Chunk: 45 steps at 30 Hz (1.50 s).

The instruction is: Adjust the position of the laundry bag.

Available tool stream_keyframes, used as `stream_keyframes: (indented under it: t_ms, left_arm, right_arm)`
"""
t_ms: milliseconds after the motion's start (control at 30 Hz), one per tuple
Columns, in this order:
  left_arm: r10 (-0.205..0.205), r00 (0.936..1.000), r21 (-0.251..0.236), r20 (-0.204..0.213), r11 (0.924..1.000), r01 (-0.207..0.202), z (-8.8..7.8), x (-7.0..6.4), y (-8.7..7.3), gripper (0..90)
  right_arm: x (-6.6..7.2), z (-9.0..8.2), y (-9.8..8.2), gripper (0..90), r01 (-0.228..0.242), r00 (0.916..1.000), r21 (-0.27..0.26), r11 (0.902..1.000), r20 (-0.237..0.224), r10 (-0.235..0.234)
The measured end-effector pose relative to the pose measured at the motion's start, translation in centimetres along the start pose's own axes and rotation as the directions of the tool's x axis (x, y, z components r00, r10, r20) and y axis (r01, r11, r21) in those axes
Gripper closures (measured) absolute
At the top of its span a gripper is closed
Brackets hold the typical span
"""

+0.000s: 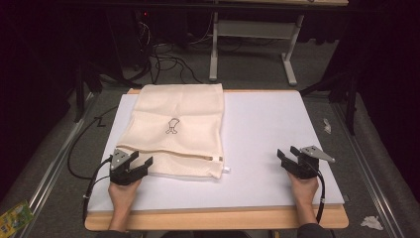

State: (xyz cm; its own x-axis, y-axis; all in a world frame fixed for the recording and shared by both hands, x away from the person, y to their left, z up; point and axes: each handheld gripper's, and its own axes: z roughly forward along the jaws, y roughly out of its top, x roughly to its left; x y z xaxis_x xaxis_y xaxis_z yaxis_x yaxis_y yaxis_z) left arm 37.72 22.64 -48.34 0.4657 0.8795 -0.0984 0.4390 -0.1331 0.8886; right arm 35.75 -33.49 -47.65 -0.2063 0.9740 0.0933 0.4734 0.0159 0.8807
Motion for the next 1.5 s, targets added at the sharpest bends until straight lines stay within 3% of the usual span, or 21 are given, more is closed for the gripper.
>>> stream_keyframes:
  t_ms: [467, 600, 667, 833, 1000, 1167, 1367, 1467, 1500]
  left_arm:
    - [-0.008, 0.9998, 0.004, 0.017, 1.0, 0.007, 0.0, 0.1, 0.0, 36.2]
    - [-0.04, 0.9977, 0.026, 0.054, 0.9989, 0.039, 0.2, 0.6, 0.2, 35.1]
    - [-0.051, 0.9975, 0.03, 0.05, 0.9983, 0.049, 0.2, 0.7, 0.3, 34.6]
    - [-0.051, 0.9981, 0.034, 0.036, 0.9982, 0.05, -0.1, 1.1, 0.5, 34.8]
    - [-0.065, 0.9976, 0.038, 0.023, 0.9972, 0.064, -1.0, 1.8, 1.0, 33.7]
    - [-0.041, 0.999, 0.071, 0.014, 0.9967, 0.04, -1.3, 2.1, 1.6, 32.7]
    - [-0.019, 0.9998, 0.086, -0.001, 0.9961, 0.02, -1.2, 2.3, 2.4, 30.1]
    - [-0.008, 0.9998, 0.091, -0.017, 0.9958, 0.009, -1.4, 2.4, 2.9, 29.2]
    - [-0.024, 0.9994, 0.085, -0.023, 0.996, 0.026, -1.6, 2.4, 3.0, 29.1]
  right_arm:
    - [0.2, 0.2, 0.1, 40.4, 0.011, 0.9997, 0.025, 0.9996, 0.021, -0.012]
    - [0.5, 0.5, 0.2, 39.5, 0.038, 0.999, 0.051, 0.998, 0.024, -0.039]
    - [0.6, 0.7, 0.3, 38.8, 0.052, 0.9983, 0.068, 0.9963, 0.021, -0.054]
    - [0.3, 0.6, 0.4, 41.0, 0.025, 0.9996, 0.068, 0.9973, 0.013, -0.026]
    - [0.9, 0.7, 0.4, 43.9, 0.072, 0.9962, 0.078, 0.9944, 0.043, -0.076]
    - [1.2, 0.9, 0.5, 43.6, 0.098, 0.9932, 0.089, 0.9913, 0.055, -0.103]
    - [2.0, 0.8, 1.0, 43.4, 0.121, 0.9922, 0.091, 0.9885, 0.021, -0.123]
    - [2.4, 0.8, 1.6, 44.1, 0.098, 0.9952, 0.103, 0.9899, -0.016, -0.096]
    - [2.6, 0.9, 1.7, 44.1, 0.098, 0.9951, 0.103, 0.9899, -0.027, -0.095]
